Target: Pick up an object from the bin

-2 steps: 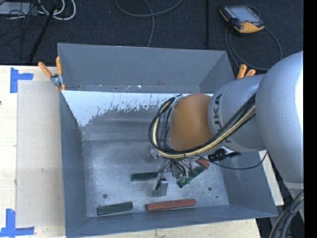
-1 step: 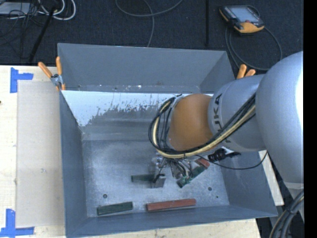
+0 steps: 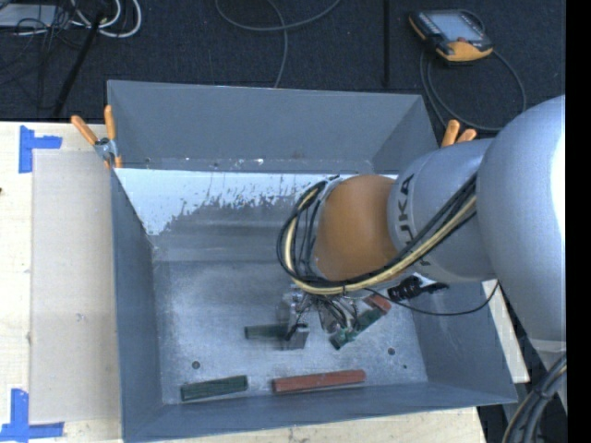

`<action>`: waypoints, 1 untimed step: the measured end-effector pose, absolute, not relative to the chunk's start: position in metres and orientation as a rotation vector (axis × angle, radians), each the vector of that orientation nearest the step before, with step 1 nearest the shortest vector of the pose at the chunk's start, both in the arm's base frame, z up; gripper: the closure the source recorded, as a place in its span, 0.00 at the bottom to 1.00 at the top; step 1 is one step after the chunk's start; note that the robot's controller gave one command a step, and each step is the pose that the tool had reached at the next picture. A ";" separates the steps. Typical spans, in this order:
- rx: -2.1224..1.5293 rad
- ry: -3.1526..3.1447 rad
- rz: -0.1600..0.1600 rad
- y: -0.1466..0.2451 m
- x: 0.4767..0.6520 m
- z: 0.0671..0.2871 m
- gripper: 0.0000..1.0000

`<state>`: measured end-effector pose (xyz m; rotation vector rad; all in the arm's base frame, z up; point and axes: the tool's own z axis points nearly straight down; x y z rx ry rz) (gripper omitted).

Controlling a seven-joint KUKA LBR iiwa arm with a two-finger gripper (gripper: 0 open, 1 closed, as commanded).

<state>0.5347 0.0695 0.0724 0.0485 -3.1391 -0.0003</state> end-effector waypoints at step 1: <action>0.067 -3.141 -0.001 0.097 0.543 0.191 1.00</action>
Offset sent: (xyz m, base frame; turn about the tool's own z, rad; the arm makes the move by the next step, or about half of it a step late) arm 0.0000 0.0000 0.0000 0.0000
